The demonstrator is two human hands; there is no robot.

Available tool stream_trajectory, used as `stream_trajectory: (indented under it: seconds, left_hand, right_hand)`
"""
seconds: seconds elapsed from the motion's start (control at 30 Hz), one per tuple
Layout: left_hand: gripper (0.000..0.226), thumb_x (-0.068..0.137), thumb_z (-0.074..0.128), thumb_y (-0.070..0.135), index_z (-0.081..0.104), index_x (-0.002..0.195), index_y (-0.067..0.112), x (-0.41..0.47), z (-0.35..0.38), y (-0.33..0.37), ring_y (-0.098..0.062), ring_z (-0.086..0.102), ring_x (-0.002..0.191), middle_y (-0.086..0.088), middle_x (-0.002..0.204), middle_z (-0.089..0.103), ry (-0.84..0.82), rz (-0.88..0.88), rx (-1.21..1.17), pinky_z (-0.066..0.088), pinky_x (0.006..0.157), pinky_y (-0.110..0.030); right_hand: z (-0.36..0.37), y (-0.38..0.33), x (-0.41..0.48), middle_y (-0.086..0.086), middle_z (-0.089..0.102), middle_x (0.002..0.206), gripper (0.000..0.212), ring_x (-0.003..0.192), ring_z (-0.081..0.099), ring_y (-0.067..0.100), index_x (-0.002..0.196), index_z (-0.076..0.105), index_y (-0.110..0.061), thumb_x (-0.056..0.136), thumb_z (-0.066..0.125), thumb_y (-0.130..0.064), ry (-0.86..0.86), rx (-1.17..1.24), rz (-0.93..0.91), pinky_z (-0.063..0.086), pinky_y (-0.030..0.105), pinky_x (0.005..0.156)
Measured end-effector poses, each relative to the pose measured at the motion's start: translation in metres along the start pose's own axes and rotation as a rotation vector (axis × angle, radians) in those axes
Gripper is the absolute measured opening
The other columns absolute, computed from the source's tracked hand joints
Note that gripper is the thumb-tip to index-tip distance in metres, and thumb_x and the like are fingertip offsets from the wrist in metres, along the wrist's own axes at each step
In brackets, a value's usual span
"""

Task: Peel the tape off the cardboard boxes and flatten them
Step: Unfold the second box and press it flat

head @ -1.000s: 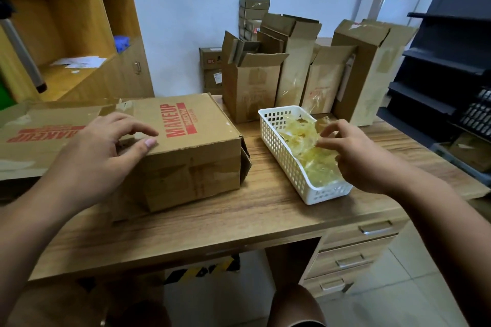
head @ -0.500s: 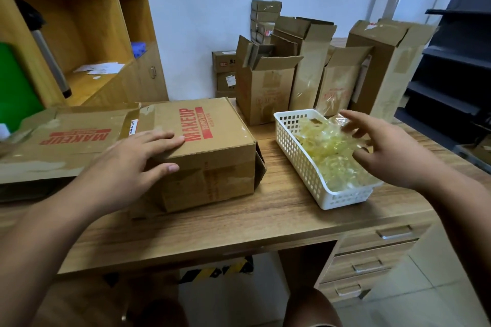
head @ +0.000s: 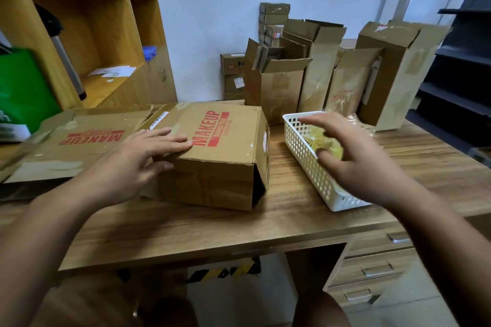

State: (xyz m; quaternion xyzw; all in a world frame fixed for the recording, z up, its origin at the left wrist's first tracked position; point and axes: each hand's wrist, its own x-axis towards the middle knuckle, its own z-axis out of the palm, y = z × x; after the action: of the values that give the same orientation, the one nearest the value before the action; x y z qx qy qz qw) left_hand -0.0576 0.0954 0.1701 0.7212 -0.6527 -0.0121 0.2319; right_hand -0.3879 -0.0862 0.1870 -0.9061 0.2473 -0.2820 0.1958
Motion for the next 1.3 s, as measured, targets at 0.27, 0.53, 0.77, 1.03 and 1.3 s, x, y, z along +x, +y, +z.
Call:
stream_trajectory:
  seconds: [0.27, 0.53, 0.77, 1.03, 1.3]
  left_hand:
    - [0.059, 0.087, 0.066, -0.007, 0.067, 0.127, 0.036, -0.004, 0.004, -0.010, -0.003, 0.043, 0.138, 0.021, 0.133, 0.061, 0.177, 0.117, 0.079, 0.041, 0.109, -0.036]
    - [0.054, 0.090, 0.061, -0.002, 0.063, 0.134, 0.029, -0.011, 0.019, -0.001, -0.015, 0.047, 0.136, 0.009, 0.139, 0.059, 0.321, -0.003, 0.223, 0.045, 0.107, -0.047]
    - [0.055, 0.102, 0.033, 0.057, 0.052, 0.144, 0.028, -0.029, 0.038, 0.054, -0.005, 0.040, 0.140, 0.010, 0.146, 0.053, 0.276, 0.141, 0.152, 0.035, 0.115, -0.037]
    - [0.085, 0.092, 0.033, 0.076, 0.023, 0.159, 0.025, -0.037, 0.057, 0.049, -0.010, 0.015, 0.152, 0.006, 0.164, 0.026, 0.129, 0.165, 0.409, 0.013, 0.124, -0.040]
    - [0.086, 0.092, 0.052, 0.057, 0.012, 0.161, 0.024, -0.041, 0.054, 0.039, -0.011, 0.018, 0.152, 0.006, 0.166, 0.020, 0.103, 0.185, 0.483, 0.019, 0.123, -0.040]
  right_hand:
    - [0.057, -0.016, 0.028, -0.008, 0.001, 0.171, 0.094, 0.156, -0.006, 0.013, 0.161, 0.009, -0.040, 0.091, 0.072, -0.028, -0.226, -0.289, -0.167, -0.001, 0.032, 0.126]
    - [0.073, -0.010, 0.039, -0.004, 0.010, 0.170, 0.105, 0.157, 0.001, 0.019, 0.161, 0.007, -0.039, 0.083, 0.076, -0.053, -0.257, -0.466, -0.216, -0.003, 0.039, 0.127]
    - [0.077, -0.020, 0.029, 0.001, 0.034, 0.160, 0.092, 0.147, 0.031, 0.022, 0.155, 0.033, -0.030, 0.079, 0.079, -0.054, -0.152, -0.432, -0.281, 0.021, 0.046, 0.124]
    - [0.082, -0.021, 0.019, 0.005, 0.044, 0.156, 0.079, 0.147, 0.037, 0.026, 0.153, 0.043, -0.023, 0.087, 0.067, -0.059, -0.121, -0.412, -0.320, 0.025, 0.045, 0.124]
    - [0.079, -0.015, 0.013, 0.007, 0.049, 0.153, 0.069, 0.143, 0.044, 0.026, 0.151, 0.048, -0.022, 0.090, 0.061, -0.054, -0.053, -0.359, -0.367, 0.035, 0.044, 0.119]
